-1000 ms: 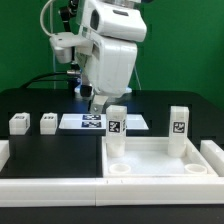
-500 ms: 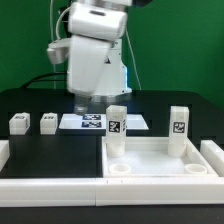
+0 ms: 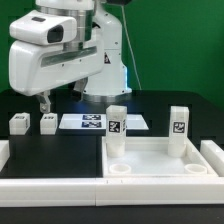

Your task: Assemble square table

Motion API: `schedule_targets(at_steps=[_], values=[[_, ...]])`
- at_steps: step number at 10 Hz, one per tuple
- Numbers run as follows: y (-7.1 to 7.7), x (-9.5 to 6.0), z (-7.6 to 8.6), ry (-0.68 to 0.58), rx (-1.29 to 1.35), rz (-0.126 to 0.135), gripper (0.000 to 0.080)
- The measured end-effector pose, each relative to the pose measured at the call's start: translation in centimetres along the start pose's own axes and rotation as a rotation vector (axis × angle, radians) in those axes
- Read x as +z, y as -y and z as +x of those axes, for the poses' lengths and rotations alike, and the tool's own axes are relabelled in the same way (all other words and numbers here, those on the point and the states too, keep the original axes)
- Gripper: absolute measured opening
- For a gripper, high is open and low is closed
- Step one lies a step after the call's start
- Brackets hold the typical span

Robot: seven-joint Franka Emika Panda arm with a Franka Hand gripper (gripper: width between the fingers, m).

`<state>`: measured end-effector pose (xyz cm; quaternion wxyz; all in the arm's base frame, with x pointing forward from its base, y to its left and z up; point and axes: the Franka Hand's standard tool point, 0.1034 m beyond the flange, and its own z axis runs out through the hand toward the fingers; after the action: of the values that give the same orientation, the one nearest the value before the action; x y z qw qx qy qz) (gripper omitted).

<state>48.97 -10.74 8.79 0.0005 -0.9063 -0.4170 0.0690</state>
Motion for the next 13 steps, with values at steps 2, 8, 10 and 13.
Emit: schedule_targets(at_steps=[2,8,10,13], values=[[0.1,0.0,0.1,-0.004,0.086,0.003,0.0649],[1.4,3.4,-5.9,0.039,0.694,0.087,0.0649],[1.7,3.3,-5.2,0.037,0.741,0.090,0.0649],[2.3,3.8,-5.8,0.085,0.727,0.128,0.0649]])
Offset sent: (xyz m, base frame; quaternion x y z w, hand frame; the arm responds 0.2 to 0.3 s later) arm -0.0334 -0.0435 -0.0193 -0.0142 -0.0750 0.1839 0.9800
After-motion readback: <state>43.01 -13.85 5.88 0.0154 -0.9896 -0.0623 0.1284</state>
